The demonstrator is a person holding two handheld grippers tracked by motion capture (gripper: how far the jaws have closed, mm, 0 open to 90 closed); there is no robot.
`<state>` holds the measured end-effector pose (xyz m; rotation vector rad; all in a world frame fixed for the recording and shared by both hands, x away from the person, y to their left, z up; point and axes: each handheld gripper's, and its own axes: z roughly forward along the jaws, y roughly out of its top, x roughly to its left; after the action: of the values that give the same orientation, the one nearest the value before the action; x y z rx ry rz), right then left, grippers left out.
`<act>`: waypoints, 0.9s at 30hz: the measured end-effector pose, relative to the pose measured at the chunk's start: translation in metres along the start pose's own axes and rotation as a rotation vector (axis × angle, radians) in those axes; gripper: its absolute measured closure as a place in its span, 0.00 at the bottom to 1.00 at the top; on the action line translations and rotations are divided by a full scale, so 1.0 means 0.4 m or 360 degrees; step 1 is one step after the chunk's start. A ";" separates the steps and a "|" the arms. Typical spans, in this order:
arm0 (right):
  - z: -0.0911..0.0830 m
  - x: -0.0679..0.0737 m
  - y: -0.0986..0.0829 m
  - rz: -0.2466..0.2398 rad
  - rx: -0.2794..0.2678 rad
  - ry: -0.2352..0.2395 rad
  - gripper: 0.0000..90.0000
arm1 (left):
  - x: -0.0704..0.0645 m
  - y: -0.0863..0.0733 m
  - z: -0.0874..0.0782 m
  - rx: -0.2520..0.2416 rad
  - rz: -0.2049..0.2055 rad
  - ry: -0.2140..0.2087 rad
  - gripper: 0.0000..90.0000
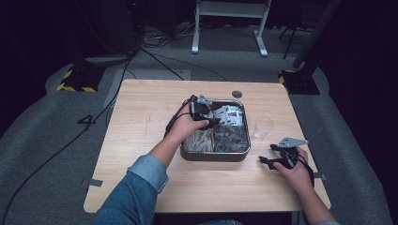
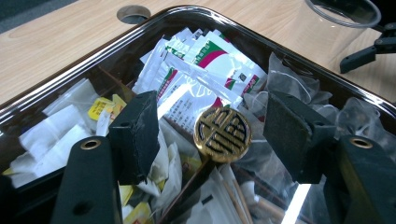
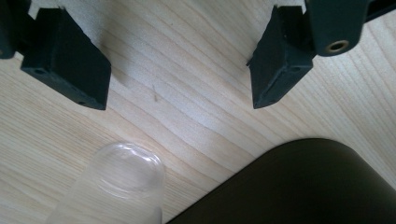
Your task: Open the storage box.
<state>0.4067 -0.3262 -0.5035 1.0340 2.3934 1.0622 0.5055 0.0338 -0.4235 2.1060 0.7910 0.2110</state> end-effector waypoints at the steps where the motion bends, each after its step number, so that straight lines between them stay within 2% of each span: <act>1: 0.000 0.000 0.000 0.0000 0.0000 0.0000 0.23 | -0.001 0.000 0.005 0.0006 -0.0007 0.0003 0.40; 6: 0.000 0.000 0.000 0.0000 -0.0001 0.0000 0.23 | 0.001 -0.004 0.024 0.0042 -0.0008 0.0013 0.41; 9: 0.000 0.000 0.000 0.0000 -0.0002 -0.0003 0.23 | -0.002 -0.006 0.034 0.0108 -0.0016 0.0020 0.43; 12: 0.000 0.000 0.000 0.0001 -0.0003 -0.0003 0.23 | -0.004 -0.009 0.044 0.0140 -0.0006 0.0036 0.45; 15: 0.000 0.000 0.000 0.0001 -0.0003 -0.0003 0.23 | -0.006 -0.010 0.051 0.0143 0.0031 0.0045 0.50; 17: 0.000 0.000 0.000 0.0001 -0.0003 -0.0003 0.23 | -0.012 -0.007 0.051 0.0159 0.0059 0.0020 0.59; 19: 0.000 0.000 0.000 0.0001 -0.0005 -0.0002 0.23 | -0.019 -0.004 0.052 0.0180 0.0105 0.0037 0.65; 27: 0.000 0.000 0.000 0.0001 -0.0005 -0.0001 0.23 | -0.023 -0.005 0.053 0.0177 0.0101 0.0057 0.65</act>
<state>0.4067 -0.3264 -0.5036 1.0341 2.3903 1.0654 0.5062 0.0150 -0.4370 2.2397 0.7733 0.2446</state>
